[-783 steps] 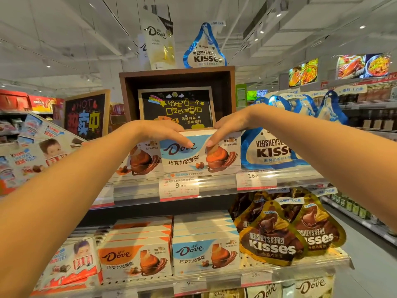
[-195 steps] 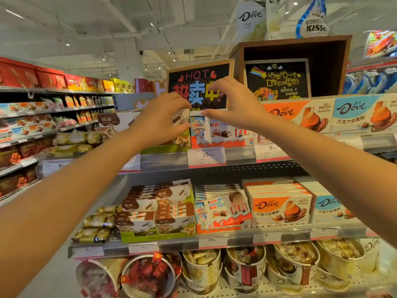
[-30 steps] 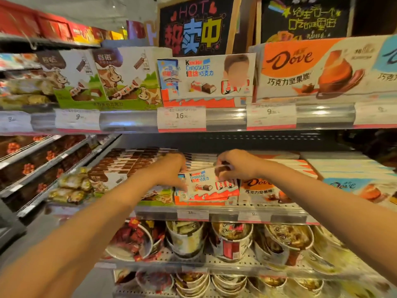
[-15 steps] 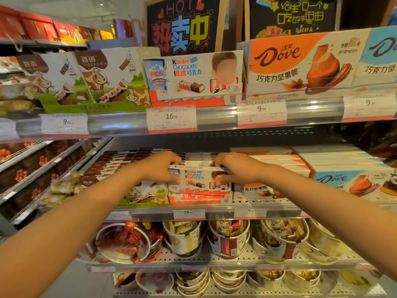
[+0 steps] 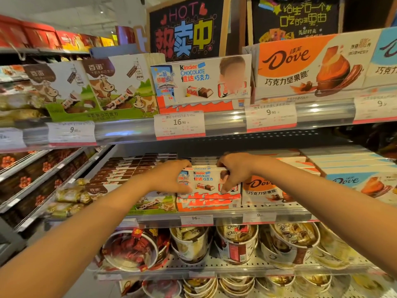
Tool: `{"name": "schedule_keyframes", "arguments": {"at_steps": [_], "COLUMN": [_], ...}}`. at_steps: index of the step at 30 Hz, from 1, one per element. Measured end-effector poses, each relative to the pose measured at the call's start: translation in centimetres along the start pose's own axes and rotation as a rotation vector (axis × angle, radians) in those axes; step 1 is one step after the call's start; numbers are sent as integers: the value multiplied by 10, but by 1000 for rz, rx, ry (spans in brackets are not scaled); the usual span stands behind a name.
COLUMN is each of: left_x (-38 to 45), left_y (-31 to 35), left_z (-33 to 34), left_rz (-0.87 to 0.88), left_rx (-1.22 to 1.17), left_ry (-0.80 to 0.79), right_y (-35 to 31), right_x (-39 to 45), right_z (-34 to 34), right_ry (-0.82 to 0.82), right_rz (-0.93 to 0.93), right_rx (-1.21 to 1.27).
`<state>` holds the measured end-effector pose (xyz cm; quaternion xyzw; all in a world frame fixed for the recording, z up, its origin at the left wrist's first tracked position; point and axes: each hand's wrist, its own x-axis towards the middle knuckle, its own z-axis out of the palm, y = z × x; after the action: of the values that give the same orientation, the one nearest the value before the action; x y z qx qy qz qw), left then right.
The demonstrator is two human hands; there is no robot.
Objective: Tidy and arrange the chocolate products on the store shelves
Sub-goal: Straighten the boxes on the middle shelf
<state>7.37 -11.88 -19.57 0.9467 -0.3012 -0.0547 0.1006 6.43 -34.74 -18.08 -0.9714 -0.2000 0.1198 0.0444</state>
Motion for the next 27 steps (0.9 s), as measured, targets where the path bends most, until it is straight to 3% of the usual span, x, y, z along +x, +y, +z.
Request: {"name": "schedule_keyframes", "arguments": {"at_steps": [7, 14, 17, 24, 27], "left_x": [6, 11, 10, 8, 8], "left_y": [3, 6, 9, 10, 10], "left_z": [-1, -1, -3, 0, -2], "left_rz": [-30, -54, -55, -40, -12], "left_rx": [23, -44, -4, 23, 41], "left_ry": [23, -53, -85, -81, -106], "right_y": [-5, -5, -7, -9, -10], "right_x": [8, 5, 4, 4, 2], "right_z": [5, 4, 5, 6, 9], "right_ry": [-14, 3, -17, 123, 93], "right_rz": [42, 6, -41, -37, -48], "right_rx": [17, 80, 18, -120, -142]}}
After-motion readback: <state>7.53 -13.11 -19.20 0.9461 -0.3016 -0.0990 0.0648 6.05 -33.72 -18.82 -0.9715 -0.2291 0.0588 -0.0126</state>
